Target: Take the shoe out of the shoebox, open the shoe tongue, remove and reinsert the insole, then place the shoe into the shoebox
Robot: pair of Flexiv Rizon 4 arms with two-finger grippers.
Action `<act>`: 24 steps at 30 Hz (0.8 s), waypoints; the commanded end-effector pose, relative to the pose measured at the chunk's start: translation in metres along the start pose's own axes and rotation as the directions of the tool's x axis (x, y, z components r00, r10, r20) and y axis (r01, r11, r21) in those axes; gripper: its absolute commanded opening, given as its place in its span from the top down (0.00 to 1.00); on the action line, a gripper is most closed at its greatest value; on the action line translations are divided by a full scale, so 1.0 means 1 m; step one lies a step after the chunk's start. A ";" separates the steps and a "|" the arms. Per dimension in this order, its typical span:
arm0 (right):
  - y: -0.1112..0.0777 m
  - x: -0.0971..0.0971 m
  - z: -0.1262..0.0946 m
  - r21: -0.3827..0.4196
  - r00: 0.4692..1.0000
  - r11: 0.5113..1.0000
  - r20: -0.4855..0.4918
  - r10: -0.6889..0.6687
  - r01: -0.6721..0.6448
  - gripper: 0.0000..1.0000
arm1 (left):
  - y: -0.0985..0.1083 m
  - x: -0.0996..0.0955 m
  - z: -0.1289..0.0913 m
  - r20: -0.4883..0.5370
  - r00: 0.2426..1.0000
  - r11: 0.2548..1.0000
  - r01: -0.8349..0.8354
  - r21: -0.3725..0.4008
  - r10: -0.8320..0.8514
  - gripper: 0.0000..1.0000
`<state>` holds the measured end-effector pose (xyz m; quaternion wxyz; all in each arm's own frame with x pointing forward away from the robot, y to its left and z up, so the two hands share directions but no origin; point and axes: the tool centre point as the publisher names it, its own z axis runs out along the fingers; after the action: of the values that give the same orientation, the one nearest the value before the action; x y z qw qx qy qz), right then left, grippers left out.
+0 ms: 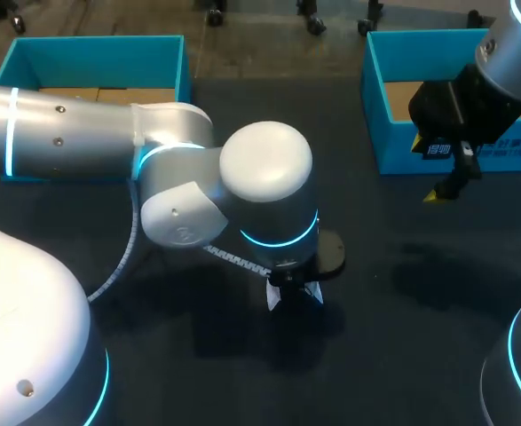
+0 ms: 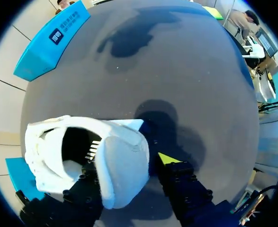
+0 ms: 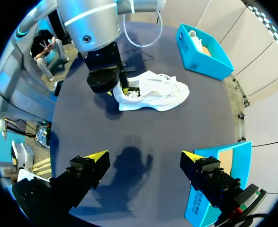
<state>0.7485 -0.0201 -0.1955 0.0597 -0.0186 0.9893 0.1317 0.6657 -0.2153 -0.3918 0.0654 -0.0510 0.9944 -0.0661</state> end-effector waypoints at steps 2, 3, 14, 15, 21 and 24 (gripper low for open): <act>0.000 0.000 0.001 0.001 1.000 1.000 0.000 0.001 -0.001 0.00 | -0.001 0.001 0.006 -0.012 1.000 0.999 -0.006 -0.033 0.006 0.62; 0.000 0.000 0.001 0.001 1.000 1.000 0.000 0.001 -0.001 0.00 | 0.001 0.002 0.006 -0.016 1.000 0.999 -0.007 -0.034 0.007 0.65; 0.000 0.000 0.001 0.001 1.000 1.000 0.000 0.001 -0.001 0.00 | 0.008 0.003 -0.008 -0.049 0.998 0.997 -0.035 -0.062 0.032 1.00; 0.000 0.000 0.001 0.001 1.000 1.000 0.000 0.001 -0.001 0.00 | 0.008 0.002 -0.013 -0.056 0.998 0.997 -0.040 -0.062 0.037 1.00; 0.000 0.000 0.001 0.001 1.000 1.000 0.000 0.001 -0.001 0.00 | 0.005 -0.002 -0.038 -0.094 0.994 0.995 -0.059 -0.077 0.052 1.00; 0.000 0.000 0.001 0.001 1.000 1.000 0.000 0.001 -0.001 0.00 | 0.005 -0.004 -0.049 -0.118 0.990 0.994 -0.082 -0.070 0.073 1.00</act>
<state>0.7485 -0.0202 -0.1955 0.0597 -0.0186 0.9893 0.1317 0.6592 -0.2113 -0.3635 0.0136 -0.0151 0.9994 -0.0268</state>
